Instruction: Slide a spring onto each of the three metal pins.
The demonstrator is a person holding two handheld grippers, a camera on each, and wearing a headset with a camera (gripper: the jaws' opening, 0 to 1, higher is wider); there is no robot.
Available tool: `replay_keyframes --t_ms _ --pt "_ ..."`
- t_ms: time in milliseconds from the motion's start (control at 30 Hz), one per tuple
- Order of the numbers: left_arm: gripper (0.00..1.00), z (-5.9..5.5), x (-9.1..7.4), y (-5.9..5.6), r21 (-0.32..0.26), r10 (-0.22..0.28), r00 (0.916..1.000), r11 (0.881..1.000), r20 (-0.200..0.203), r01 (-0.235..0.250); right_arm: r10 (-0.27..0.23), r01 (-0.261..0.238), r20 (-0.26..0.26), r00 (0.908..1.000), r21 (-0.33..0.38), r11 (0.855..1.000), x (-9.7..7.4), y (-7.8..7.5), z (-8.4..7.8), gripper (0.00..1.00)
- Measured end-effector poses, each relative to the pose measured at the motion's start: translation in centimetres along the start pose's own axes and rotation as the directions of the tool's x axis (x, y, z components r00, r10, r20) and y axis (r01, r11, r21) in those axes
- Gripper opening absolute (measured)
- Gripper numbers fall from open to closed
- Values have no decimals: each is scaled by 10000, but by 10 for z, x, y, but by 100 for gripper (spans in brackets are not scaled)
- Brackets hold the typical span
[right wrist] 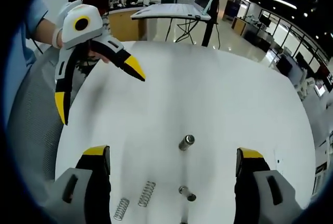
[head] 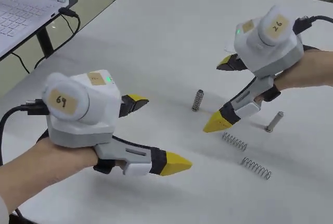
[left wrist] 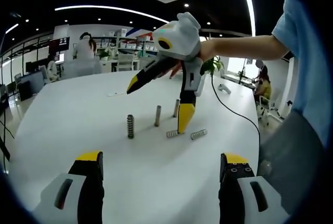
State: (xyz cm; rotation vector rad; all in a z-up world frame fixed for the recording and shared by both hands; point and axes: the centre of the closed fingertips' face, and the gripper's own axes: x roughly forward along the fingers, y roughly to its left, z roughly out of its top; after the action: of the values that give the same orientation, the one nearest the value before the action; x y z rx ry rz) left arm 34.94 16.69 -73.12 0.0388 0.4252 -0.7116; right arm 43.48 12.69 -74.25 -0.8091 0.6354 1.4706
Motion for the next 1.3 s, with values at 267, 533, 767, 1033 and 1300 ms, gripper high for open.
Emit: replay_keyframes --t_ms 267,533,767,1033,1300 --pt "90 5 2 0 344 -218 9997 9992 -75 221 -799 764 566 9952 609 9952 -29 8 -13 100" --pt "90 6 3 0 453 -333 9993 9984 -156 339 -1491 1356 923 9845 1383 9811 -54 18 -27 99" --pt "89 8 4 -2 558 -503 9986 9971 -139 510 -2105 1952 913 9733 1526 9688 -71 23 -39 98" --pt "89 11 8 -5 699 -724 9971 9948 -235 739 -2980 2698 1226 9467 2040 9411 -92 25 -52 97" --pt "89 18 12 -4 871 -864 9960 9923 -240 882 -3486 3042 1238 9290 2806 9103 -103 31 -72 95"
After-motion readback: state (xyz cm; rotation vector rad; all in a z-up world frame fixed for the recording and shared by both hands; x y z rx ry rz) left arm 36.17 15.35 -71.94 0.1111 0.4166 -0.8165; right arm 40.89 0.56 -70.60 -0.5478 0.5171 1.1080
